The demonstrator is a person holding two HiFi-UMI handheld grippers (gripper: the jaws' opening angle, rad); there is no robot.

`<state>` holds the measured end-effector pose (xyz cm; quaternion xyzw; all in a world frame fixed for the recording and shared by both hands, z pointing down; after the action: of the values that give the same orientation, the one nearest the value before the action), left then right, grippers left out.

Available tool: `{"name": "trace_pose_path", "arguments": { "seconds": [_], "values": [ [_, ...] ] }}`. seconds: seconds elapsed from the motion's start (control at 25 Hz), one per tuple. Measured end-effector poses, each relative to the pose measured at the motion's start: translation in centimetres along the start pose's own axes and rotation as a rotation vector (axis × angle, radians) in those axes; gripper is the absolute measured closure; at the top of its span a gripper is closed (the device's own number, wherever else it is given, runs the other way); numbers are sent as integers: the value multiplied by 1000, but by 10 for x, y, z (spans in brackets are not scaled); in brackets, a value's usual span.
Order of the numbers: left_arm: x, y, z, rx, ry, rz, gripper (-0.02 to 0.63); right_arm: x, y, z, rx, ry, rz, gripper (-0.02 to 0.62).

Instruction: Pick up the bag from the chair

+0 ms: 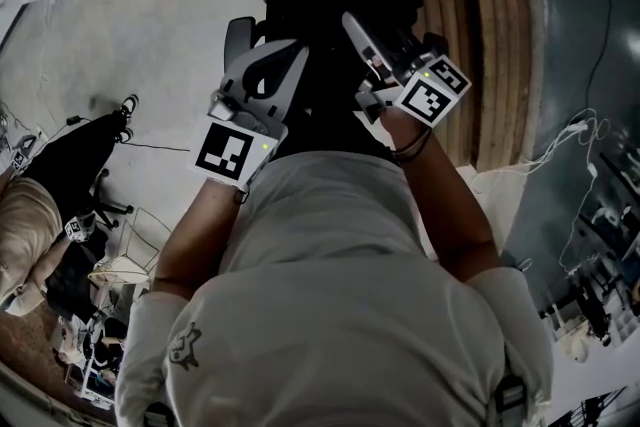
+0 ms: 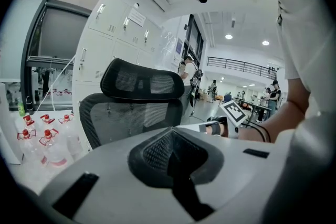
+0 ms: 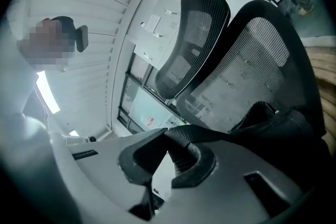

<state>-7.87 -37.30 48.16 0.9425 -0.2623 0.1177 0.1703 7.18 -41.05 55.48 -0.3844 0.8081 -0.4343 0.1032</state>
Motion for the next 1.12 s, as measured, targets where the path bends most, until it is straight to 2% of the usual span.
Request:
{"name": "trace_pose_path", "arguments": {
  "seconds": [0.72, 1.12],
  "values": [
    [-32, -10, 25, 80, -25, -17, 598, -19, 34, 1, 24, -40, 15, 561],
    [-84, -21, 36, 113, -65, -9, 598, -34, 93, 8, -21, -88, 35, 561]
  ]
}}
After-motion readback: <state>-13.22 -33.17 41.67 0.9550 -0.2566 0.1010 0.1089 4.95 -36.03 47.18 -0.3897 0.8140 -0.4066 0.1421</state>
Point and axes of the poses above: the fingertips, and each gripper's own axes: x forward along the fingers, y to its left, z out of its top, the point moved 6 cm from there along -x, backward along the fingers, and after that the axes turned 11 degrees about -z, right-handed, at the moved point
